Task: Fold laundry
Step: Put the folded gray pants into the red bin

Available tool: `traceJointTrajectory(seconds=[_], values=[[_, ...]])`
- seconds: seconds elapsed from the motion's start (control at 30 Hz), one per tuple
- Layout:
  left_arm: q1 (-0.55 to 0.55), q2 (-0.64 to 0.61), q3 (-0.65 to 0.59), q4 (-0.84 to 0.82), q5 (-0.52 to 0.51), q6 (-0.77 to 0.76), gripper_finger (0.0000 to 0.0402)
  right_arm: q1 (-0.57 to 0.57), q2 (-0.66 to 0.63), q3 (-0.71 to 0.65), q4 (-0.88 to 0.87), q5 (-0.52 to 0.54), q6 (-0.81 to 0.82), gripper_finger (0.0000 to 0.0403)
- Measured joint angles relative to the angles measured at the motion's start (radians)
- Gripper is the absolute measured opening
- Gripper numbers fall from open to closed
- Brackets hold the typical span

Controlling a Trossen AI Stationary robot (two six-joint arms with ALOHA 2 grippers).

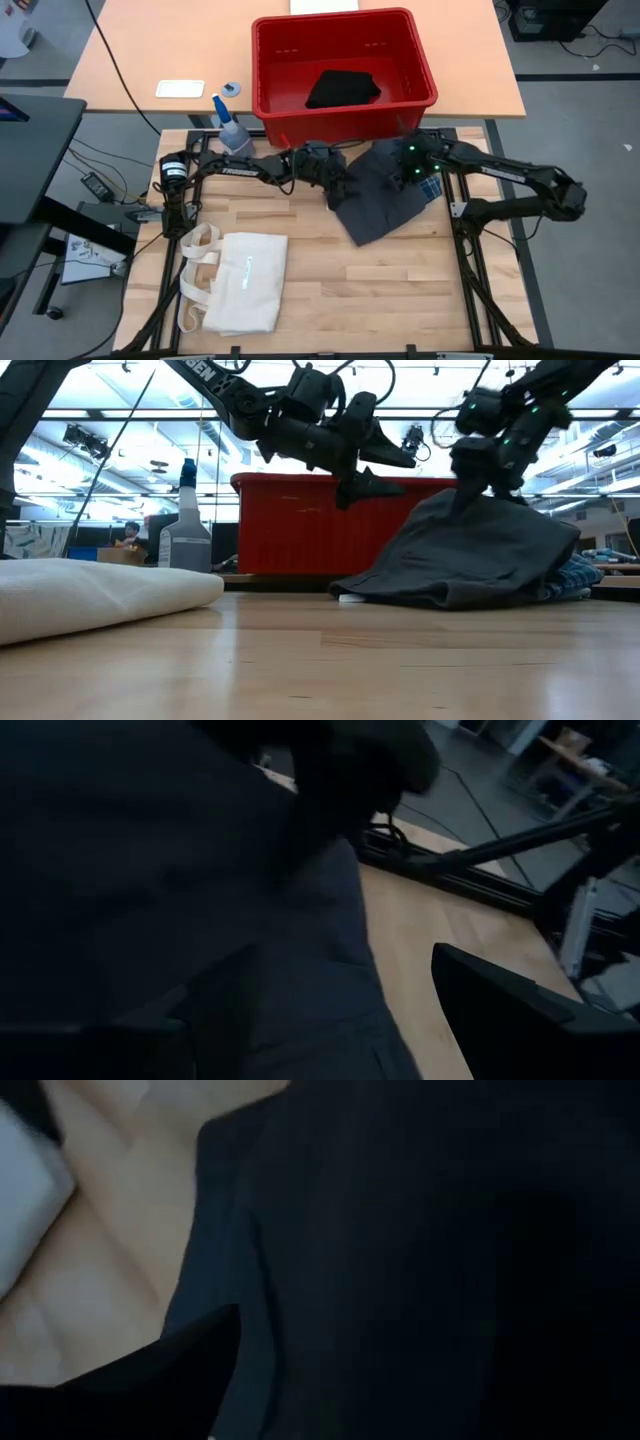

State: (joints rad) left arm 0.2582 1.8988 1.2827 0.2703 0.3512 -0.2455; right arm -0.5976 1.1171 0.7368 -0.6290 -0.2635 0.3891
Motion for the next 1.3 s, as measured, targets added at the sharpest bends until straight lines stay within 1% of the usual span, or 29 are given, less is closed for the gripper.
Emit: traceJointTrajectory(seconds=[0.07,0.13,0.2,0.27,0.37,0.43,0.5,0.53,0.6,0.67,0.73,0.8,0.93,1.07,1.13,1.17,1.23,1.3], values=[[0.0,0.0,0.0,-0.001,-0.025,0.003,0.0292,0.015,0.059,0.0,0.038,-0.041,-0.001,0.0373],[0.005,0.0,0.0,-0.005,-0.041,0.003,0.0292,0.026,0.121,0.0,0.071,-0.043,-0.001,0.0352],[0.01,0.0,0.0,-0.01,-0.043,-0.009,0.0292,0.029,0.171,0.0,0.09,-0.038,-0.001,0.0325],[0.017,0.0,0.0,-0.014,-0.042,-0.039,0.0292,0.027,0.211,0.001,0.101,-0.035,-0.001,0.0289],[0.025,-0.002,0.0,-0.014,-0.031,-0.086,0.0292,0.027,0.241,0.001,0.099,-0.036,-0.005,0.0212],[0.032,-0.013,0.0,-0.031,-0.005,-0.106,0.0292,0.026,0.242,0.001,0.096,-0.052,-0.006,0.0142],[0.039,-0.033,0.0,-0.05,0.016,-0.128,0.0292,0.016,0.224,0.0,0.089,-0.096,-0.004,0.0065],[0.044,-0.044,0.0,-0.058,0.031,-0.139,0.0292,0.011,0.207,0.0,0.089,-0.133,0.002,0.004],[0.056,-0.073,-0.001,-0.071,0.059,-0.144,0.0291,-0.004,0.164,0.0,0.101,-0.205,0.047,0.0037],[0.068,-0.113,-0.001,-0.072,0.064,-0.135,0.0286,-0.025,0.113,-0.001,0.127,-0.301,0.12,0.0038],[0.082,-0.157,0.0,-0.071,0.065,-0.113,0.028,-0.047,0.061,-0.001,0.18,-0.41,0.205,0.0039],[0.096,-0.194,0.0,-0.071,0.065,-0.076,0.0272,-0.061,0.012,-0.001,0.236,-0.477,0.28,0.0039],[0.127,-0.23,0.0,-0.082,0.059,0.005,0.0255,-0.065,-0.033,0.0,0.279,-0.505,0.339,0.0039],[0.156,-0.23,0.0,-0.108,0.057,0.004,0.024,-0.065,-0.035,0.0,0.295,-0.512,0.355,0.0039],[0.167,-0.235,0.0,-0.111,0.062,-0.002,0.0233,-0.065,-0.035,-0.002,0.348,-0.513,0.4,0.0039],[0.174,-0.244,0.0,-0.12,0.067,-0.003,0.023,-0.067,-0.035,-0.003,0.417,-0.518,0.444,0.0039],[0.183,-0.271,0.0,-0.123,0.072,-0.004,0.0225,-0.074,-0.037,-0.004,0.642,-0.51,0.564,0.0039],[0.197,-0.319,-0.001,-0.128,0.069,0.001,0.0221,-0.093,-0.034,0.001,0.872,-0.461,0.693,0.0039]])
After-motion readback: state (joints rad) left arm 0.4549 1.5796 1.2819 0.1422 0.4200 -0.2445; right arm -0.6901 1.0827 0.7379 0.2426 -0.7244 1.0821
